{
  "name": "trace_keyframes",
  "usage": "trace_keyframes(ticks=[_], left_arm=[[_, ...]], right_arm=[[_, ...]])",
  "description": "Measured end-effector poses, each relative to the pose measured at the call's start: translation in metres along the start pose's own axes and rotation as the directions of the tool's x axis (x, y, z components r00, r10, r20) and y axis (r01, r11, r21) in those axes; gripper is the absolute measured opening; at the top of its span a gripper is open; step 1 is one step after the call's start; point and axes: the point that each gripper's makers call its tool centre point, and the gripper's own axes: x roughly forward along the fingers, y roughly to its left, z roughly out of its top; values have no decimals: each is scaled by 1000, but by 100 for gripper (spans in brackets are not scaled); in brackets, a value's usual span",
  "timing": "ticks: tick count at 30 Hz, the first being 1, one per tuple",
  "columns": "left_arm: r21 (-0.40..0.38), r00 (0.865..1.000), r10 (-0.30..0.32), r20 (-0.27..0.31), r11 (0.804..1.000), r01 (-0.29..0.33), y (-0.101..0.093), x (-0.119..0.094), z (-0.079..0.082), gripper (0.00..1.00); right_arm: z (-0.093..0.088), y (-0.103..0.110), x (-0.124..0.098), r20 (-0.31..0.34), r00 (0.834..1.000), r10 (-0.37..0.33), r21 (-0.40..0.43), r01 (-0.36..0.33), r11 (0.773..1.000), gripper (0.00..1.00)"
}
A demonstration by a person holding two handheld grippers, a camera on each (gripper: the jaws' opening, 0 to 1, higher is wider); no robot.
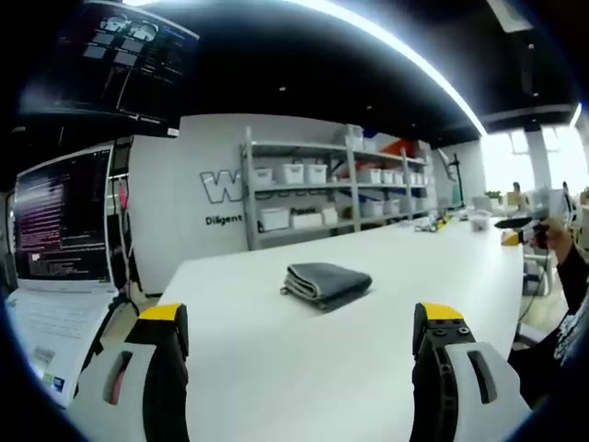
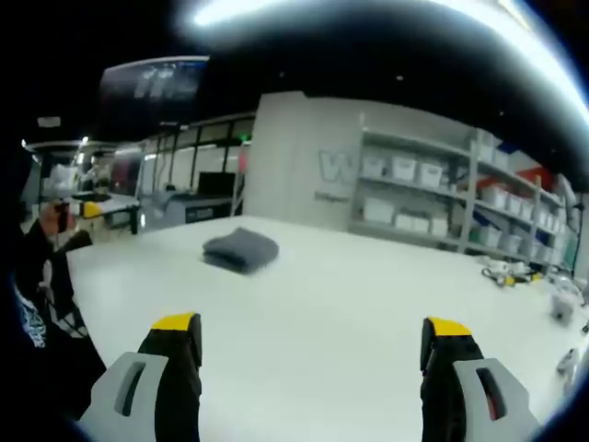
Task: Open the folded towel by lifting each exposed corner and separating the folded layers until the towel lies flat within the target outline without major curled edges
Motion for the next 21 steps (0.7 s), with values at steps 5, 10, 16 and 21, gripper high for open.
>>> trace_keyframes(ticks=[5, 10, 16, 21], left_arm=[[24, 1000, 22, 2, 999, -22, -1, -2, -1, 100], [38, 1000, 10, -16, 999, -10, -4, -2, 0, 100], [29, 1000, 22, 1, 999, -22, 1, -3, 0, 100], [35, 1000, 24, -7, 999, -24, 5, -3, 0, 100]], right_arm=[[-2, -12, -12, 16, 1000, -25, 13, 25, 1000, 100], [-5, -12, -12, -1, 1000, -25, 4, 25, 1000, 100], [0, -9, -8, 12, 1000, -23, 1, 23, 1000, 100], [-1, -10, -6, 1, 1000, -27, 0, 27, 1000, 100]])
